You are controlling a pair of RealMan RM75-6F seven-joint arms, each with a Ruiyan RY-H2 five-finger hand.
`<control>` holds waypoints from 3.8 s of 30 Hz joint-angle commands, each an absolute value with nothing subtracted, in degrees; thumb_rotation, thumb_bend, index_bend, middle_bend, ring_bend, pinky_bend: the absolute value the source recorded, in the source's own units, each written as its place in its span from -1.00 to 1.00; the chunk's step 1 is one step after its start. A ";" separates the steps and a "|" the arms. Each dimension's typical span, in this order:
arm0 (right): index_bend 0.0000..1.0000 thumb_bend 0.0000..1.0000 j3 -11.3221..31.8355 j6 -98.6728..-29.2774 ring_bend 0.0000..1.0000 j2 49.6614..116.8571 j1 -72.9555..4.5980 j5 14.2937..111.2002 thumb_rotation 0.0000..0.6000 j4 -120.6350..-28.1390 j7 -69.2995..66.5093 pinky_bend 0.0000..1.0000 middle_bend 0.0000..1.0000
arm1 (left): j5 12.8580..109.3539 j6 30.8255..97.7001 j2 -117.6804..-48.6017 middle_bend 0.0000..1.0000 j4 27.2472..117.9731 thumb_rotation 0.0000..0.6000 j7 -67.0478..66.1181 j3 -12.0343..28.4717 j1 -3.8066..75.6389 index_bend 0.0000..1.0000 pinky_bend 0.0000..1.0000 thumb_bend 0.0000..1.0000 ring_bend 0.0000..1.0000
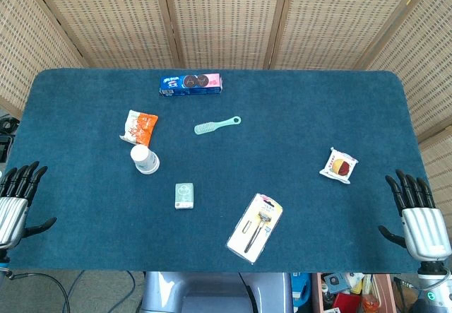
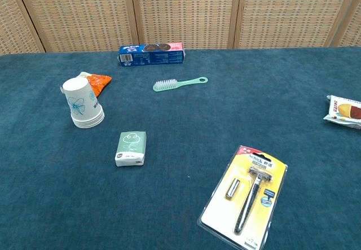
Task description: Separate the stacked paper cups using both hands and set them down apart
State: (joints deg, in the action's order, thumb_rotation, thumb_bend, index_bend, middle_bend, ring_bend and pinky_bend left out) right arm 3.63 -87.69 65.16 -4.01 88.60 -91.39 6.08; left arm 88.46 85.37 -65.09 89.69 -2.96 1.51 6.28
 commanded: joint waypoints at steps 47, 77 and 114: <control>-1.00 -1.00 6.31 -81.52 -1.00 64.42 -5.11 78.04 1.00 -90.59 7.62 -1.00 -1.00 | 77.68 46.98 -82.25 -0.41 67.49 1.00 -4.53 10.37 42.12 -0.51 -0.30 -0.76 -0.45; -1.00 -1.00 6.18 -81.59 -1.00 65.22 -5.67 79.14 1.00 -89.75 6.69 -1.00 -1.00 | 76.51 56.39 -81.40 0.11 72.93 1.00 20.77 14.08 39.05 0.09 0.03 -0.75 -0.02; -0.19 -0.73 10.06 -87.46 -0.89 73.61 -32.39 108.84 1.00 -68.93 -10.07 -0.93 -0.65 | 71.03 38.80 -95.18 0.11 74.41 1.00 60.80 23.77 53.96 0.10 0.03 -0.75 -0.02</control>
